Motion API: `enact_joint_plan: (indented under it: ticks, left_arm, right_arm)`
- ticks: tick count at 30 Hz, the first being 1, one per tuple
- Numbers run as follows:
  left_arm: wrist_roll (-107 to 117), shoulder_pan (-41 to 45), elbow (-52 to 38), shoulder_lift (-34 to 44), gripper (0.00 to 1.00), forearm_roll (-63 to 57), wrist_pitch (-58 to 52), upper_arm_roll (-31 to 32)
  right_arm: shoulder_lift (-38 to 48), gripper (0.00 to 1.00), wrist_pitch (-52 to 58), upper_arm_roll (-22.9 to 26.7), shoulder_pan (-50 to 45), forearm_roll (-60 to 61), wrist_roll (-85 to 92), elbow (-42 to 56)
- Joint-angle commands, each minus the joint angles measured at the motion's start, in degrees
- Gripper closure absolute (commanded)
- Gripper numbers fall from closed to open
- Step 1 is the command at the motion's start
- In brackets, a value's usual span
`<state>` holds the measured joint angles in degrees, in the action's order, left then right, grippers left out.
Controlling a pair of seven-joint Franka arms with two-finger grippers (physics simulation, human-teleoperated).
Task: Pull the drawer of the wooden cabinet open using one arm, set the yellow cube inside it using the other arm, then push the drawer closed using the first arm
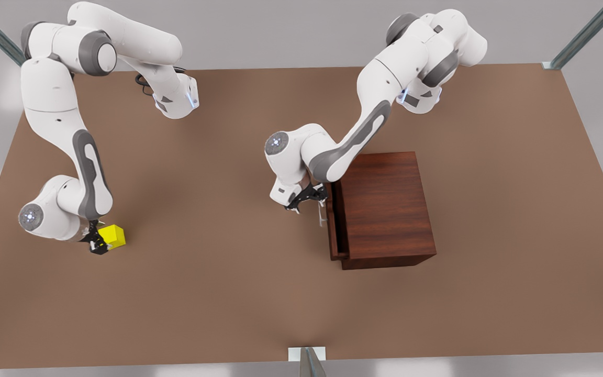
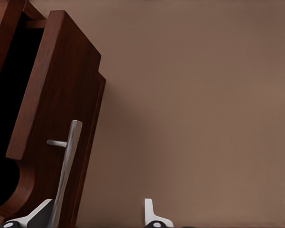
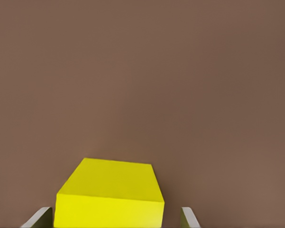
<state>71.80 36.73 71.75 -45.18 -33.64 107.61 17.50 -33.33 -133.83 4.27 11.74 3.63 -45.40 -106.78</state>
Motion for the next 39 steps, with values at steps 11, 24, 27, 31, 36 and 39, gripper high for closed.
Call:
enact_joint_plan:
  ticks: [11,24,27,31,36,39]
  left_arm:
    - [0.4,1.6,-2.2,-0.8,0.0,0.2,1.2,0.3]
    - [-2.1,3.7,-4.4,-2.4,0.0,0.1,1.6,-0.1]
    - [-1.1,5.0,-5.4,-2.5,0.0,0.2,0.7,-0.6]
    - [-1.3,6.7,-10.2,-2.5,0.0,0.9,-10.0,1.2]
    - [-11.0,4.7,-10.3,3.3,0.0,5.9,-20.9,2.0]
    - [-23.0,-4.3,-10.1,11.6,0.0,14.9,-31.4,2.1]
  right_arm:
    - [-1.1,0.04,-1.8,-0.8,0.4,-0.9,-1.1,0.1]
    - [-0.7,0.29,-1.8,-0.8,0.5,-0.8,-2.9,0.3]
    - [2.5,0.35,-0.9,-1.6,0.5,-0.6,-2.7,0.4]
    - [5.3,0.37,2.6,-2.0,0.3,-0.2,-2.7,2.4]
    - [6.5,0.37,13.3,-4.5,-0.1,-0.6,-2.5,11.9]
    - [6.4,0.37,17.9,-6.6,-1.6,-0.5,-3.5,16.2]
